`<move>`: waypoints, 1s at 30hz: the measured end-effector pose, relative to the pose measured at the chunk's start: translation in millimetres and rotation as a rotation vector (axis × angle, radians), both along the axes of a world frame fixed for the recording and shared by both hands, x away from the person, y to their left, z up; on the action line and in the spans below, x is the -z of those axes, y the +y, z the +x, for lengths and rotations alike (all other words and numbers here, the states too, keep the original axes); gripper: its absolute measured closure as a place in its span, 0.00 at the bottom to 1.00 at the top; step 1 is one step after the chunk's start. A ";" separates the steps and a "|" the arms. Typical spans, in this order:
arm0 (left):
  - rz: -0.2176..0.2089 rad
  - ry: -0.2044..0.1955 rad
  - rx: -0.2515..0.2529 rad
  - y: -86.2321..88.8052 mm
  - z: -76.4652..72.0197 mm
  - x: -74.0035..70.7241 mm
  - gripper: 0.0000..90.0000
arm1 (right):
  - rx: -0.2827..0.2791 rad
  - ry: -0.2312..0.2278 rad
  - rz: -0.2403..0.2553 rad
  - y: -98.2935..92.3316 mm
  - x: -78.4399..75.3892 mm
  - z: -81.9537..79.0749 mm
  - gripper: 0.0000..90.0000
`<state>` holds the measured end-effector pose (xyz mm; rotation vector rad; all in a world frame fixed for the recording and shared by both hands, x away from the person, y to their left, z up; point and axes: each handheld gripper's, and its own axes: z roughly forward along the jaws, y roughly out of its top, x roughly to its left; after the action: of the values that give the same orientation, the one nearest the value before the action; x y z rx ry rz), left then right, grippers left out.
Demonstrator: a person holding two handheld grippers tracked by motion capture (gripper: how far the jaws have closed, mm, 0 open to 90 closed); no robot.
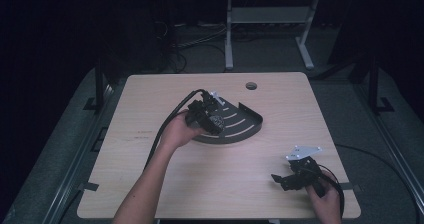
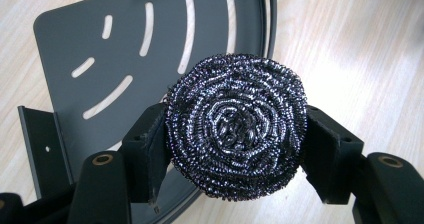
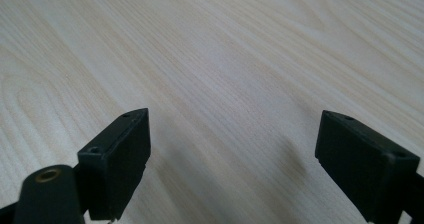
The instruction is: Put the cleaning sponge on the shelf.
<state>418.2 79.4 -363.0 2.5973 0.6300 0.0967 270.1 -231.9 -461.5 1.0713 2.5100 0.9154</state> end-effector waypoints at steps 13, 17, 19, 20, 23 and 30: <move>-0.008 0.012 -0.030 -1.6 13.7 9.3 0.38 | -0.002 0.000 0.003 0.4 -0.5 0.0 0.16; -0.016 0.004 -0.060 -0.1 17.6 12.5 0.38 | -0.005 0.002 0.003 -0.2 -0.7 -0.8 0.16; 0.011 -0.006 -0.062 0.1 20.2 15.1 0.38 | -0.001 -0.004 0.003 -1.2 -0.7 -0.4 0.16; 0.007 -0.010 -0.067 0.0 20.7 16.2 0.38 | -0.004 -0.003 0.005 -1.7 -0.9 -0.2 0.16; 0.002 -0.010 -0.077 -0.2 22.9 19.6 0.38 | -0.001 -0.003 0.004 -1.8 -1.2 -0.6 0.16; 0.000 0.013 -0.109 2.9 29.9 30.4 0.38 | -0.004 -0.004 0.002 -1.6 -1.0 -0.3 0.16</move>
<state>448.1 82.2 -393.5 2.5647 0.7764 0.1149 269.8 -233.5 -460.6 1.0647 2.5097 0.9202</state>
